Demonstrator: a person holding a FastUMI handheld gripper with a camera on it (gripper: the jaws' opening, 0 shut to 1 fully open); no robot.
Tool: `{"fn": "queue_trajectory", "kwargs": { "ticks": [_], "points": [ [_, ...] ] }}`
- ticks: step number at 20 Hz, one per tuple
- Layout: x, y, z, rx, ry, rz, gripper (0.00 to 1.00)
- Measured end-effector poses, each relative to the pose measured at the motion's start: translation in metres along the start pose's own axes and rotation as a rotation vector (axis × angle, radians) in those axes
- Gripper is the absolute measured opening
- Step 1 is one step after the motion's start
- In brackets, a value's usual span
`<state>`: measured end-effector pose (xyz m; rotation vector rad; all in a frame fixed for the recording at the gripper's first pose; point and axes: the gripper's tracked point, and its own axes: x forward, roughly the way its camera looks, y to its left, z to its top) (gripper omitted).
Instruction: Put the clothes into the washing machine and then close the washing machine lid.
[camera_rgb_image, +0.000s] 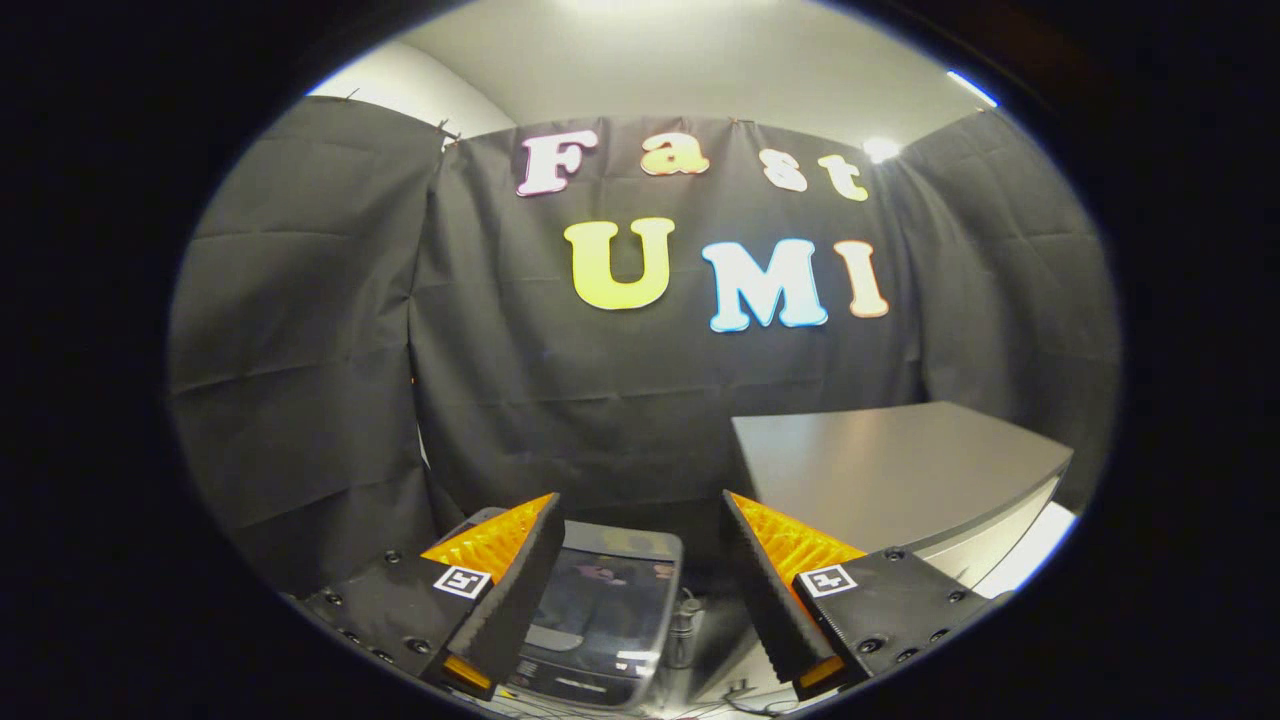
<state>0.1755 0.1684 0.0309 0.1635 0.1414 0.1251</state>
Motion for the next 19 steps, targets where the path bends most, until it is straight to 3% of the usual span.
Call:
{"fn": "queue_trajectory", "kwargs": {
  "ticks": [6, 10, 19],
  "points": [
    [-0.090, -0.099, 0.014, -0.088, -0.086, -0.008, 0.96],
    [-0.139, -0.147, 0.008, -0.047, -0.089, -0.023, 0.96],
    [-0.197, -0.201, 0.012, -0.044, -0.140, -0.077, 0.96]
  ]
}}
